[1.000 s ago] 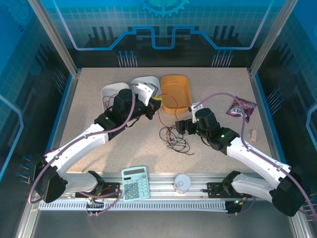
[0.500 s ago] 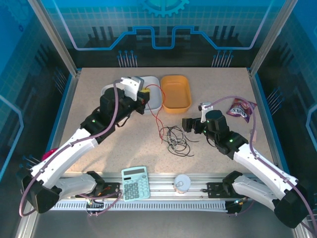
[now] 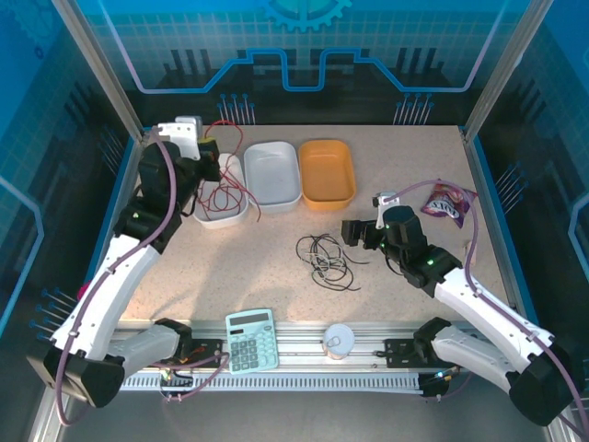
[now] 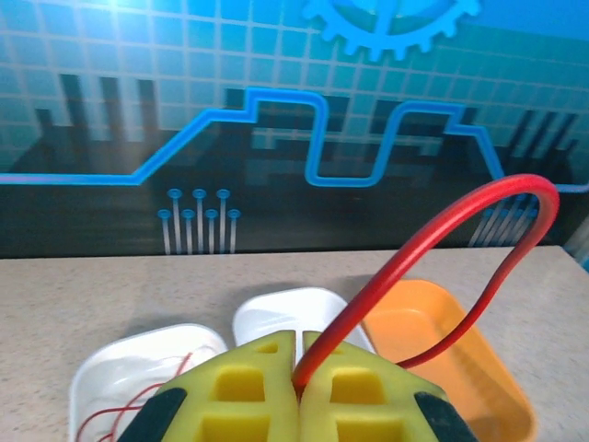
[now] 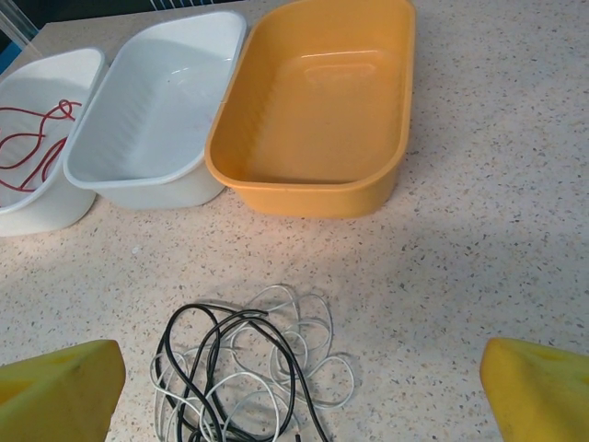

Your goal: Untangle the cables

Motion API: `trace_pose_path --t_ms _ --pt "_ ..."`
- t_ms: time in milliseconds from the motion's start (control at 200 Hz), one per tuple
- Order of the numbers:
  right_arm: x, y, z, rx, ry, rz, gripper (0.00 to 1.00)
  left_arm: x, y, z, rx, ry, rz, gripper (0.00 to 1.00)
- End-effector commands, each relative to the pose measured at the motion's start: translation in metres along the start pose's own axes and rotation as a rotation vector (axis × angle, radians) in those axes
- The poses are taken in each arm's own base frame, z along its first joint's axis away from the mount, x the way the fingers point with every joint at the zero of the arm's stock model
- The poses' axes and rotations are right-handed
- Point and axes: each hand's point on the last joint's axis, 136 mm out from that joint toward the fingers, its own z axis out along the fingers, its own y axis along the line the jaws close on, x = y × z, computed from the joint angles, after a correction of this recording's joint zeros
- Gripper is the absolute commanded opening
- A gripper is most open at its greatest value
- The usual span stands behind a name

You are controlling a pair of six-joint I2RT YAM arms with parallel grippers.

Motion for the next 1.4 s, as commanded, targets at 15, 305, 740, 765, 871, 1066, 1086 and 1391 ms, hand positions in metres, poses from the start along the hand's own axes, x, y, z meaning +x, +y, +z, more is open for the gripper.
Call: trace_pose_path --t_ms 15,305,740,765,871,1066,1086,1391 --pt "0.001 -0.009 -0.003 0.031 -0.011 0.024 1.0 -0.009 0.025 0.009 -0.106 0.0 0.033 0.0" --pt "0.002 -0.012 -0.005 0.037 -0.011 0.032 1.0 0.001 0.07 0.039 -0.239 0.049 0.025 0.0" --pt "0.004 -0.015 -0.005 0.048 -0.007 0.034 1.0 0.035 0.119 0.062 -0.429 0.159 0.051 0.0" --pt "0.004 -0.015 -0.005 0.048 -0.007 0.035 1.0 0.037 0.121 0.063 -0.441 0.166 0.053 0.0" --pt "0.004 -0.015 -0.003 0.049 -0.004 0.036 1.0 0.048 0.129 0.065 -0.481 0.195 0.061 0.0" --pt "0.004 -0.014 -0.002 0.045 0.003 0.035 1.0 0.07 0.133 0.077 -0.491 0.25 0.065 0.0" --pt "0.003 -0.013 -0.002 0.044 0.002 0.036 1.0 0.073 0.134 0.079 -0.494 0.257 0.065 0.0" --pt "0.008 -0.017 -0.004 0.059 0.009 0.042 1.0 0.111 0.145 0.108 -0.531 0.393 0.071 0.0"
